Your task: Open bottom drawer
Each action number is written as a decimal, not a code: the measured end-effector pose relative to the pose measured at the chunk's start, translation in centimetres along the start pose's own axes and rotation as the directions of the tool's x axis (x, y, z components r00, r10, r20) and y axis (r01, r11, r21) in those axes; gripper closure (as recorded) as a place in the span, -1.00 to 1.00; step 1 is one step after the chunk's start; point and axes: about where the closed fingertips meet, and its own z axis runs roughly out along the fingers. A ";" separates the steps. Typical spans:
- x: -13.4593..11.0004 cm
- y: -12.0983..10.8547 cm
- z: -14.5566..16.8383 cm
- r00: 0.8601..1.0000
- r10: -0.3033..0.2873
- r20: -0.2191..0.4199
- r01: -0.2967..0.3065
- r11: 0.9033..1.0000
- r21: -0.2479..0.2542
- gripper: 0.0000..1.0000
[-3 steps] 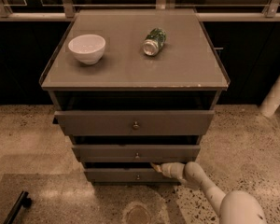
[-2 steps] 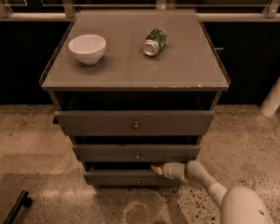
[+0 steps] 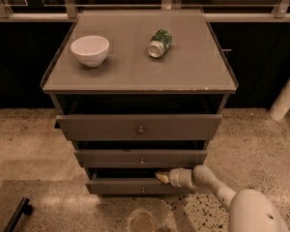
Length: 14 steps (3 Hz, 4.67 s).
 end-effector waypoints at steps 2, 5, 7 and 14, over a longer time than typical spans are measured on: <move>1.1 2.3 -1.4 0.997 0.018 -0.073 -0.024 0.996 -0.083 1.00; 2.7 3.7 -2.2 0.992 0.070 -0.102 -0.081 0.990 -0.112 1.00; 3.5 5.0 -2.6 0.990 0.065 -0.127 -0.086 0.982 -0.171 1.00; -0.2 5.1 -7.9 0.992 0.122 0.033 -0.120 0.991 -0.066 1.00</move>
Offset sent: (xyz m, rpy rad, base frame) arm -0.0426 -0.0065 0.0082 -0.0107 0.1225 0.1040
